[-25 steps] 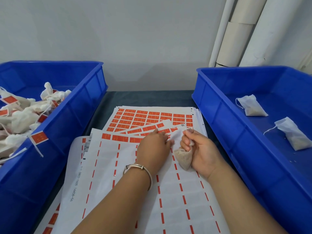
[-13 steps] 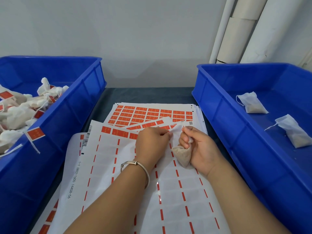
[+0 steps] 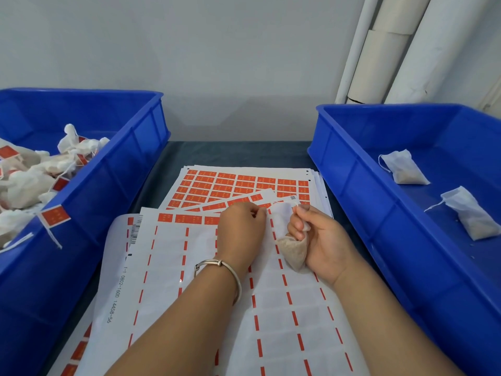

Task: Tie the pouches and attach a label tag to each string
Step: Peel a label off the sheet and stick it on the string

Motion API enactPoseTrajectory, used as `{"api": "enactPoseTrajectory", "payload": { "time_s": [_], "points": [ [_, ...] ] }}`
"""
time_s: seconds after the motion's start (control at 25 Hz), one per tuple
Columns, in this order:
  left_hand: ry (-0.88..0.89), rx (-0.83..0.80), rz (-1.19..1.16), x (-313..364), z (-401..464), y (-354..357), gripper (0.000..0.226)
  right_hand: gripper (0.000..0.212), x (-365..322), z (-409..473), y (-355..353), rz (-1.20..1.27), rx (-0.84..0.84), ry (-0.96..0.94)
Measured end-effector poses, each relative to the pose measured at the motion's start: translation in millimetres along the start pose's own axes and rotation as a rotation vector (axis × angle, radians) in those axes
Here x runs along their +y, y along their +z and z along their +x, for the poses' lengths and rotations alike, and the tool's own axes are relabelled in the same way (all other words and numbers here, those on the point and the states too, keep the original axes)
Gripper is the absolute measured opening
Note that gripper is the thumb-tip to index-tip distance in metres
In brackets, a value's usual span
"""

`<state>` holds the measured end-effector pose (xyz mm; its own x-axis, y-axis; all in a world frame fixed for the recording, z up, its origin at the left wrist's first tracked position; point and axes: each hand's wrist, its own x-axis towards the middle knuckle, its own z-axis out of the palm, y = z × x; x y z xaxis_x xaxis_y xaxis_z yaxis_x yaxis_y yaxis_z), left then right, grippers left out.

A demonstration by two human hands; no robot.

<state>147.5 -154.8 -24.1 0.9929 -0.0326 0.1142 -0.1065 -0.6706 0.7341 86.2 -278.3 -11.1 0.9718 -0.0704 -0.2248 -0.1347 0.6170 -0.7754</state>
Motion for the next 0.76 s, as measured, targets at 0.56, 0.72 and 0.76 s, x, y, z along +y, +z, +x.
{"api": "enactPoseTrajectory", "payload": {
  "time_s": [0.56, 0.72, 0.76],
  "points": [
    [-0.254, 0.166, -0.566, 8.1, -0.7, -20.0, 0.014, 0.008, -16.4, -17.1, 19.3, -0.801, 0.332, -0.417],
    [-0.125, -0.01, -0.696, 20.6, -9.1, -20.9, 0.016, 0.012, -17.3, -23.4, 22.3, -0.835, 0.278, -0.54],
    [-0.087, -0.064, -0.711, 24.6, -11.9, -20.3, 0.018, 0.014, -17.2, -23.8, 22.4, -0.833, 0.269, -0.556]
  ]
}}
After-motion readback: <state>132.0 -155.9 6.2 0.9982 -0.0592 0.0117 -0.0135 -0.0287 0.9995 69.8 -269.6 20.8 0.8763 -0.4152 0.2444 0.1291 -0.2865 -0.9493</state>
